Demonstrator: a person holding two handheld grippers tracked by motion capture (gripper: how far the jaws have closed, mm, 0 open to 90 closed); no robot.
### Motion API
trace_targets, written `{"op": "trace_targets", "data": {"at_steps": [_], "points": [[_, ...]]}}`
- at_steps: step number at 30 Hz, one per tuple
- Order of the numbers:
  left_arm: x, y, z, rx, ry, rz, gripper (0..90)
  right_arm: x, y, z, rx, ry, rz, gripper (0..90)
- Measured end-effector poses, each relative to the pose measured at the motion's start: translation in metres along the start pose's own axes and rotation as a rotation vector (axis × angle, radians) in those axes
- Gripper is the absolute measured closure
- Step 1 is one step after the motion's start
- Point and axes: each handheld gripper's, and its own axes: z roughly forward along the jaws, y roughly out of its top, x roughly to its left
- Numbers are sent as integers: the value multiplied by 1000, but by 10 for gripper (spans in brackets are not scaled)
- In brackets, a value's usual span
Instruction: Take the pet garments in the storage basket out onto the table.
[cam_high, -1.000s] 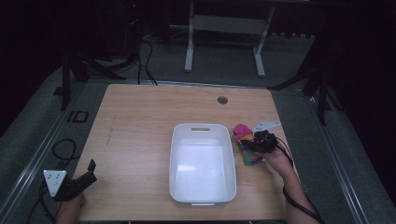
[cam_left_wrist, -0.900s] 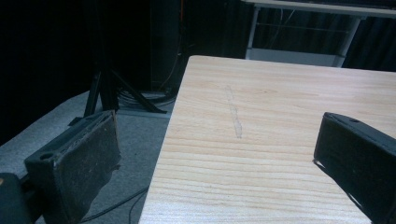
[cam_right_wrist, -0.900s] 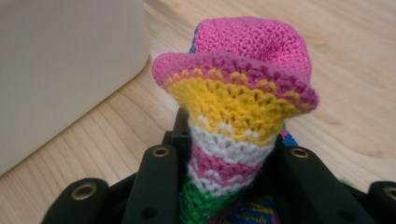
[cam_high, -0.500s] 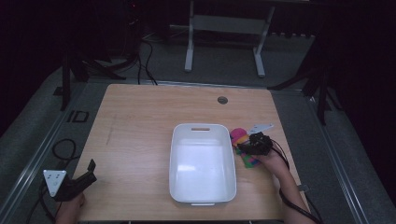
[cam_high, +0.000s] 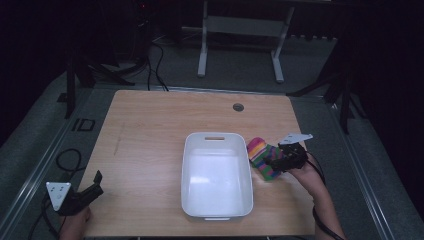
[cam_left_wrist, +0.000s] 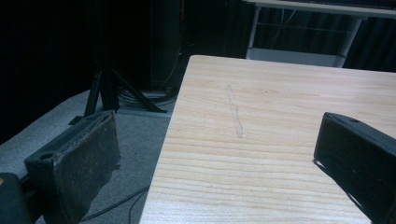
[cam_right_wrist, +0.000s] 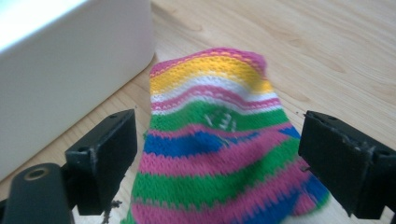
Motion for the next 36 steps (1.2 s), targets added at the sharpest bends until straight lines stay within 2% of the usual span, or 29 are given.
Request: {"op": "trace_targets", "data": {"at_steps": [2, 3, 7, 11, 18, 21, 23, 26, 30, 32, 36], "points": [[0, 0, 0, -1, -1, 0, 9, -2, -6, -6, -16, 0, 9, 111], [0, 0, 0, 0, -1, 1, 9, -2, -9, -9, -26, -15, 15, 111], [0, 0, 0, -1, 0, 2, 9, -9, -26, -20, -72, -34, 81, 111], [0, 0, 0, -1, 0, 3, 9, -13, -44, -28, -111, -77, 128, 111], [0, 0, 0, -2, -1, 1, 9, -12, -71, -35, -143, -163, 163, 106], [0, 0, 0, -2, -1, 1, 9, -10, -83, -37, -155, -196, 195, 106], [0, 0, 0, -3, -1, 0, 9, -9, -90, -36, -142, -218, 222, 106], [0, 0, -1, -3, -2, 1, 9, -9, -102, -35, -134, -223, 258, 107], [0, 0, -1, -3, -3, 2, 9, -7, -116, -35, -121, -218, 272, 107], [0, 0, -1, -3, -2, 2, 9, -5, -120, -36, -131, -211, 273, 107], [-1, 0, -1, -4, -2, 2, 9, -1, -125, -41, -172, -228, 279, 109]]}}
